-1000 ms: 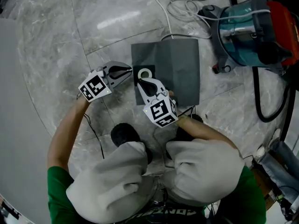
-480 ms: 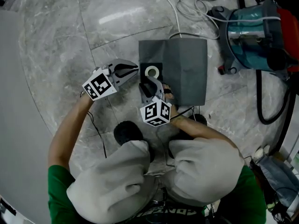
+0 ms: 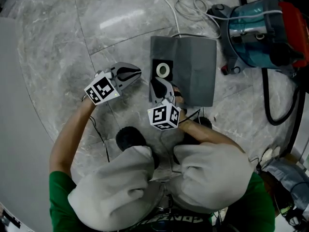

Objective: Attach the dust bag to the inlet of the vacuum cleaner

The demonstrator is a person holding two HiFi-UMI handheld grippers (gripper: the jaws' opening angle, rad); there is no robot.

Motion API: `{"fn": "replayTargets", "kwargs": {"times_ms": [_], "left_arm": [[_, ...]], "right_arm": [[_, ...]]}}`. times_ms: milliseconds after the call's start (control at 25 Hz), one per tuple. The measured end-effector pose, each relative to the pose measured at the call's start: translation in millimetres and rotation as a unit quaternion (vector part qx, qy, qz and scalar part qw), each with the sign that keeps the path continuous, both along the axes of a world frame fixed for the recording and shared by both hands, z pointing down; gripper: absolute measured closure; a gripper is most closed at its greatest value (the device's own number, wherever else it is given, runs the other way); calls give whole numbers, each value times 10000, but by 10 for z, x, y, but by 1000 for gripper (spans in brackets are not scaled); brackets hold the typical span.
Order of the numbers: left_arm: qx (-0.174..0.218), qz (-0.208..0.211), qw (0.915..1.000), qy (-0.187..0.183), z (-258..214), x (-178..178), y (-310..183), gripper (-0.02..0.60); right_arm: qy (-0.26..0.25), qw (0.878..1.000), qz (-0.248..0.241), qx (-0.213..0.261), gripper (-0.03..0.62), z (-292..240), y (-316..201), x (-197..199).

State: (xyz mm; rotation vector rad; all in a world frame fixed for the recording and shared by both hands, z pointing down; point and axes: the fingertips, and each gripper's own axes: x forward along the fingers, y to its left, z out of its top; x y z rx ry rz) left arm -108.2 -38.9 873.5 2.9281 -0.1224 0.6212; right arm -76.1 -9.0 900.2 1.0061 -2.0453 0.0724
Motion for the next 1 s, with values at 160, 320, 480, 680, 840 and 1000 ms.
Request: {"fn": "replayTargets", "kwargs": {"times_ms": [160,320,480,680,840,1000], "left_arm": [[76,141,9999,26,-94,155,-13,576],[178,306,9993,88,-220,338,-36,577],[305,536,9980,138,-394,527,-52,577],[501,976,9939,136,-609,804,-89,577],[605,1284,9898,138,-770,1074,-130,575],[699,1752,9820,-24,-848,1346,-119,575]], "right_arm": [[-53,9996,241,128,545,-117,-63,185],[-177,9983,485,255,557,-268,-115,392],[-289,9966,681,354,563,-433,-125,605],[-300,9954,694,596,573,-674,-48,824],[-460,9956,587,562,577,-813,41,971],[-615,9968,218,465,577,-894,126,1077]]}}
